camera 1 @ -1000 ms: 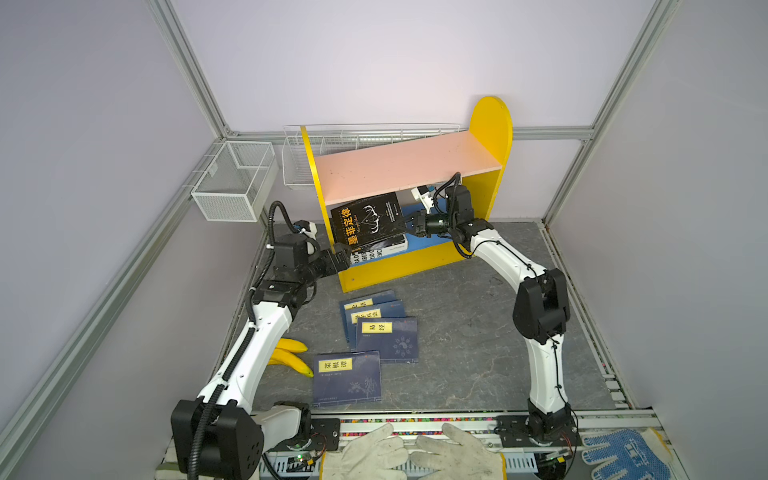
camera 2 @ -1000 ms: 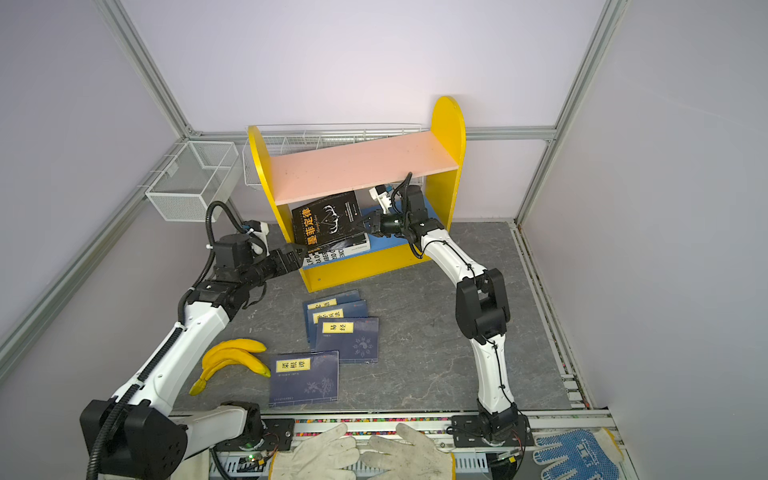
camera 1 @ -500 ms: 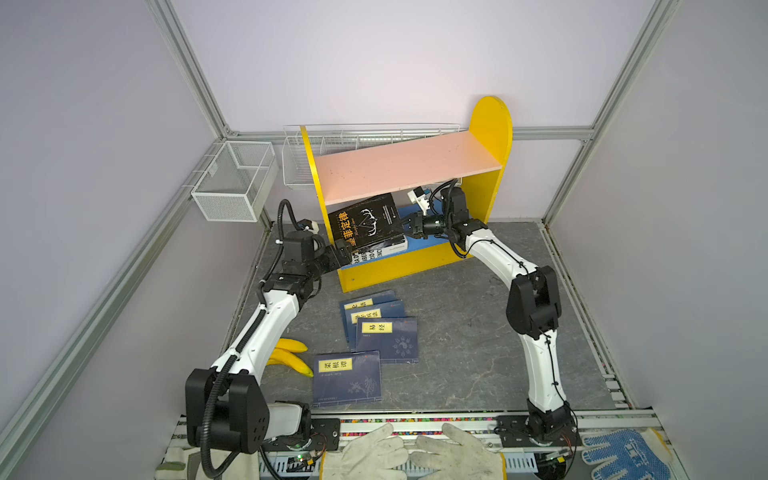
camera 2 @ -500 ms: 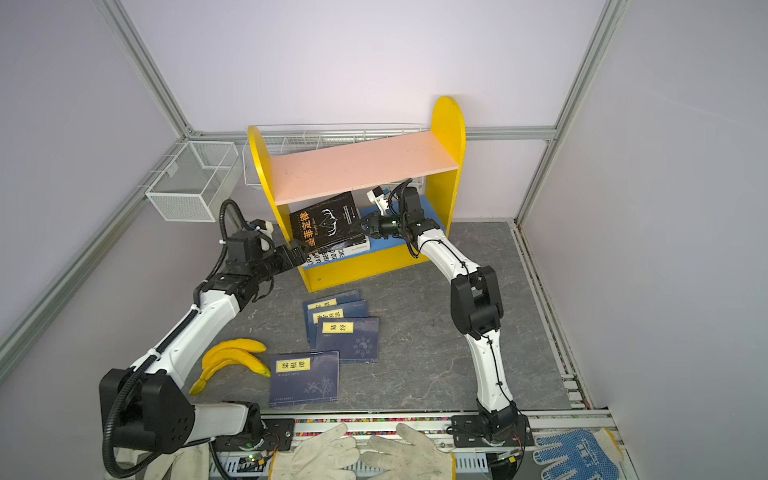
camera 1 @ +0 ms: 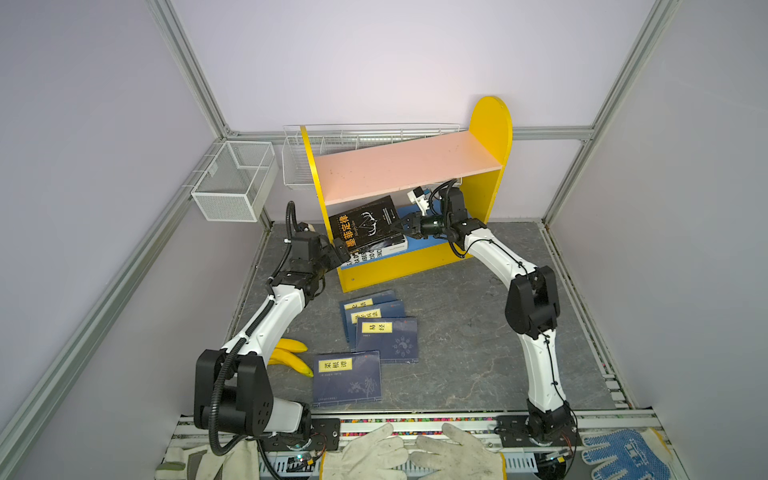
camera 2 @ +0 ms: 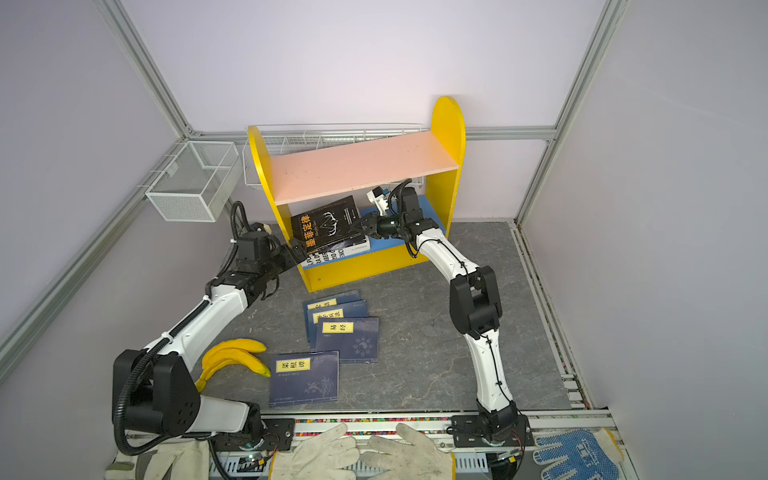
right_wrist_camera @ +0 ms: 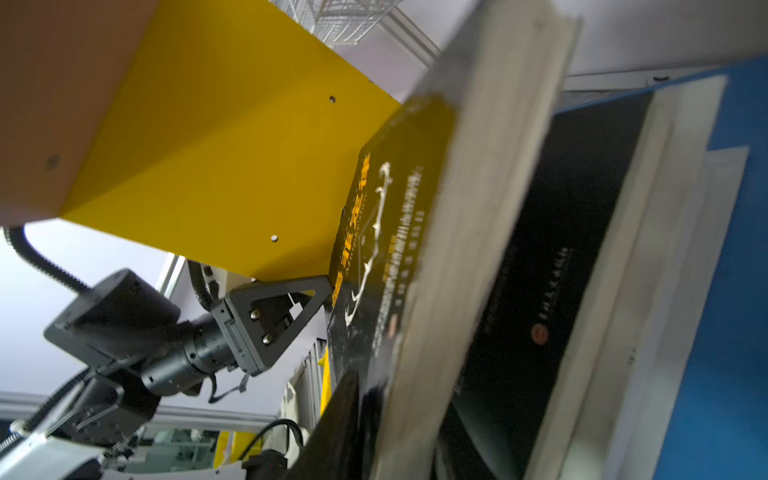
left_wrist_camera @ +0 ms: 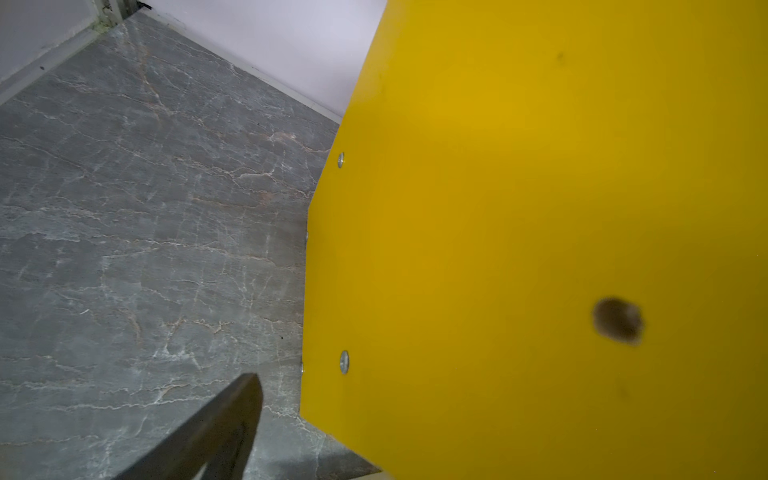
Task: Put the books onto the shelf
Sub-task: 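Push the black book against the wolf-cover book on the blue shelf with both grippers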
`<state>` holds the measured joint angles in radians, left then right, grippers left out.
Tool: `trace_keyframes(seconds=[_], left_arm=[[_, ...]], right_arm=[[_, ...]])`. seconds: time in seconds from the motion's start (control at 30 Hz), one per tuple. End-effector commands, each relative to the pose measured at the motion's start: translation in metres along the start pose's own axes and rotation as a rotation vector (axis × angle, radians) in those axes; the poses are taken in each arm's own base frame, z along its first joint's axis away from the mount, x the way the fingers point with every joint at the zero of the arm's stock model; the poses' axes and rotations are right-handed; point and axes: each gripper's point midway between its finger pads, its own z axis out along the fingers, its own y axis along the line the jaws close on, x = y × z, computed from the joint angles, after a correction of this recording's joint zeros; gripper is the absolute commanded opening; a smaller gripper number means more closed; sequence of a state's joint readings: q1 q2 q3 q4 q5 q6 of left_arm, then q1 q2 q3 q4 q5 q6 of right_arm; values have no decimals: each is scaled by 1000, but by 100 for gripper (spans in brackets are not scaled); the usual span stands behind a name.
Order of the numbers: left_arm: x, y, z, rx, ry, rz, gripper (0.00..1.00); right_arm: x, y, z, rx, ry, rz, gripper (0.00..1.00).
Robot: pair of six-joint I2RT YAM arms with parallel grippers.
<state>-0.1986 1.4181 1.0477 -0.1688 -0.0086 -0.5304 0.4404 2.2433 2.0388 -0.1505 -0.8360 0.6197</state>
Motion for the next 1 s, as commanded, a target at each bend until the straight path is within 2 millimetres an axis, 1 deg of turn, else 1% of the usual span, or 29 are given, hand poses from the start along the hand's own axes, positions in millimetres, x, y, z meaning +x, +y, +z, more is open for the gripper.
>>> trace_keyframes(seconds=[0.0, 0.03, 0.13, 0.2, 0.33, 0.47, 0.53, 0.7, 0.77, 0.87, 0.97], left_arm=[[9, 16, 4, -63, 2, -19, 99], [9, 15, 4, -59, 3, -19, 99], [7, 13, 2, -51, -1, -20, 99], [6, 12, 2, -46, -2, -19, 99], [5, 8, 1, -27, -5, -23, 99], [4, 4, 1, -8, -6, -23, 99], [3, 2, 1, 4, -5, -21, 99], [0, 0, -1, 7, -15, -25, 99], [-2, -1, -2, 9, -20, -23, 99], [-6, -3, -6, 16, -31, -22, 99], [-11, -6, -9, 25, -44, -17, 99]], right_arm=[[-13, -14, -5, 148, -58, -29, 40], [-17, -20, -9, 202, -80, -29, 42], [-25, -29, -17, 287, -126, -33, 42], [-26, -27, -17, 292, -135, -41, 38], [-23, -22, -11, 275, -124, -50, 31], [-19, -18, -5, 270, -115, -64, 26], [-18, -16, -3, 274, -115, -74, 26], [-20, -4, 7, 235, -124, -118, 25], [-20, -3, 10, 235, -116, -119, 24], [-16, -4, 13, 239, -108, -116, 25], [-13, -5, 12, 250, -110, -120, 33]])
